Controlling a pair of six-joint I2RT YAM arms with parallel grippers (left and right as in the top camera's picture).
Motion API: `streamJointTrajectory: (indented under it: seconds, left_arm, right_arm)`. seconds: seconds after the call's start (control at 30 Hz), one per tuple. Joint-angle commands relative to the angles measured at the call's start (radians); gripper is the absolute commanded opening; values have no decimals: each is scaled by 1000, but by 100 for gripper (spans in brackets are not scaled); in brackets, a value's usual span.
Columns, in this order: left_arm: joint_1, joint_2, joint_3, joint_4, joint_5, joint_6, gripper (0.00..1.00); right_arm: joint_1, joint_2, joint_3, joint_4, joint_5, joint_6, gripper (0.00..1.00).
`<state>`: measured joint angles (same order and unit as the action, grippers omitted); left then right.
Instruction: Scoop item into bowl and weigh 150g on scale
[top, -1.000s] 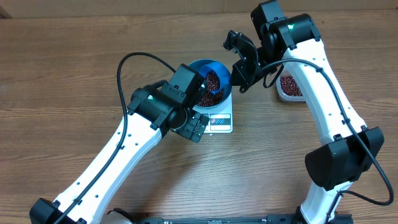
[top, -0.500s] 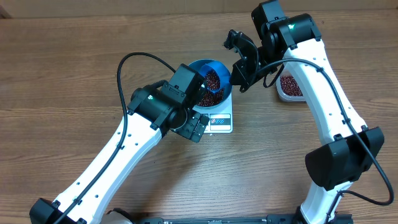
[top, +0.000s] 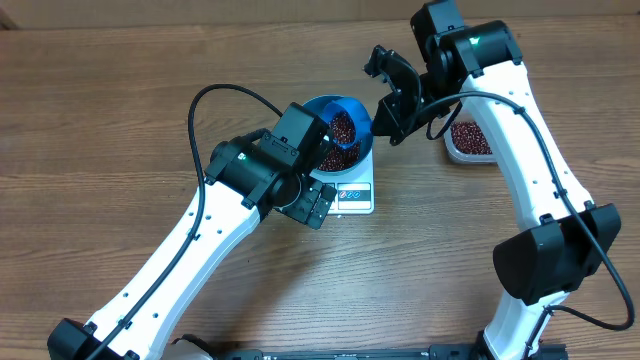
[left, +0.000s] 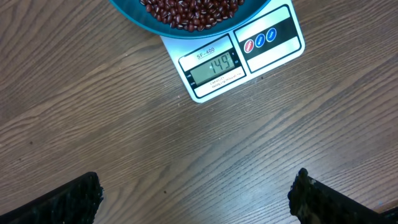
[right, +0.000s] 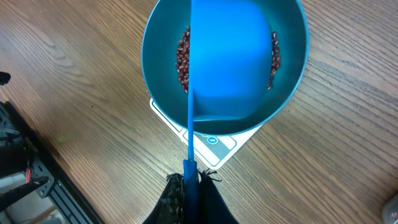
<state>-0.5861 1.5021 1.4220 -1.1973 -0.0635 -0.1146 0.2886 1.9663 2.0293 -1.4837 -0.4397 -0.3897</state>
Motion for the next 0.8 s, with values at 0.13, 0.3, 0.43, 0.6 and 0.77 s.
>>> streamJointTrajectory:
  seconds: [0.13, 0.3, 0.43, 0.6, 0.77]
  left_arm:
    - [3, 3, 2, 1, 5, -17, 100]
    - [3, 3, 2, 0, 5, -17, 99]
    - [3, 3, 2, 1, 5, -17, 99]
    - [3, 3, 2, 0, 5, -17, 99]
    - [3, 3, 2, 0, 5, -17, 100]
  right_arm:
    - [-17, -53, 26, 4, -34, 3, 4]
    - [-17, -53, 26, 4, -34, 3, 4]
    - [-17, -53, 26, 4, -34, 3, 4]
    - [-17, -53, 26, 3, -34, 3, 4]
    - [-10, -53, 26, -37, -32, -68, 4]
